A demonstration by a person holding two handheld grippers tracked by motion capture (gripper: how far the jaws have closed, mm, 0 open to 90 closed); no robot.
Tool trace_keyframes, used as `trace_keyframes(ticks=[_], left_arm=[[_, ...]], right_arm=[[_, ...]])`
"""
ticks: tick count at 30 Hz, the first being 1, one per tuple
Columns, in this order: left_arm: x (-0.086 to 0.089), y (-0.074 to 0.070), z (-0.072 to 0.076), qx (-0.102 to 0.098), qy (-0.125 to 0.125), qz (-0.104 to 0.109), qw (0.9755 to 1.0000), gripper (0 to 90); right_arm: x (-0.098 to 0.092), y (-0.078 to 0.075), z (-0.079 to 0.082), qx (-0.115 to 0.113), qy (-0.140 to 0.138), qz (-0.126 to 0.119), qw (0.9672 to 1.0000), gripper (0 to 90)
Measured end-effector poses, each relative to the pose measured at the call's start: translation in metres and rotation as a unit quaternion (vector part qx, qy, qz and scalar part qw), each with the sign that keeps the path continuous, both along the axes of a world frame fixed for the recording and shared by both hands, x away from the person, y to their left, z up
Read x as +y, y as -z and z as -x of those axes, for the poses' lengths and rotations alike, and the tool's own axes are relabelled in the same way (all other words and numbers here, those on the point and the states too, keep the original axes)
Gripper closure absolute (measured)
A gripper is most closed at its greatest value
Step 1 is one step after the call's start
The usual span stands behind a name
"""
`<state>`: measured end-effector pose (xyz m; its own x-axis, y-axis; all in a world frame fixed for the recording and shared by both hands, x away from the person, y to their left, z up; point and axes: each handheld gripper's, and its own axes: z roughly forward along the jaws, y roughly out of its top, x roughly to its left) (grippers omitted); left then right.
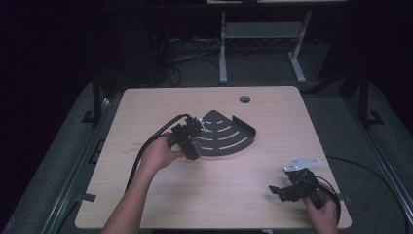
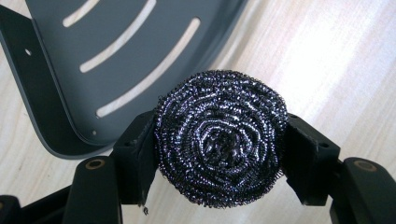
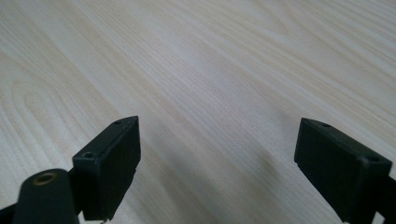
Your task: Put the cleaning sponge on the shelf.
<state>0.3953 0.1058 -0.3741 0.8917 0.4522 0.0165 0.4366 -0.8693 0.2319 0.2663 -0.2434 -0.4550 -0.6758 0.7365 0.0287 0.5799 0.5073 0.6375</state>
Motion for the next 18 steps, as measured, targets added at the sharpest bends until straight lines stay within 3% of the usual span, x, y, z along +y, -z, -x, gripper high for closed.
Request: trace_keyframes(ticks=[18], left_arm=[[-0.008,-0.002,-0.032,0.001,-0.015,0.025,0.9996,34.0]], right_arm=[[0.001,0.0,0.0,0.002,-0.003,0.002,1.0,14.1]])
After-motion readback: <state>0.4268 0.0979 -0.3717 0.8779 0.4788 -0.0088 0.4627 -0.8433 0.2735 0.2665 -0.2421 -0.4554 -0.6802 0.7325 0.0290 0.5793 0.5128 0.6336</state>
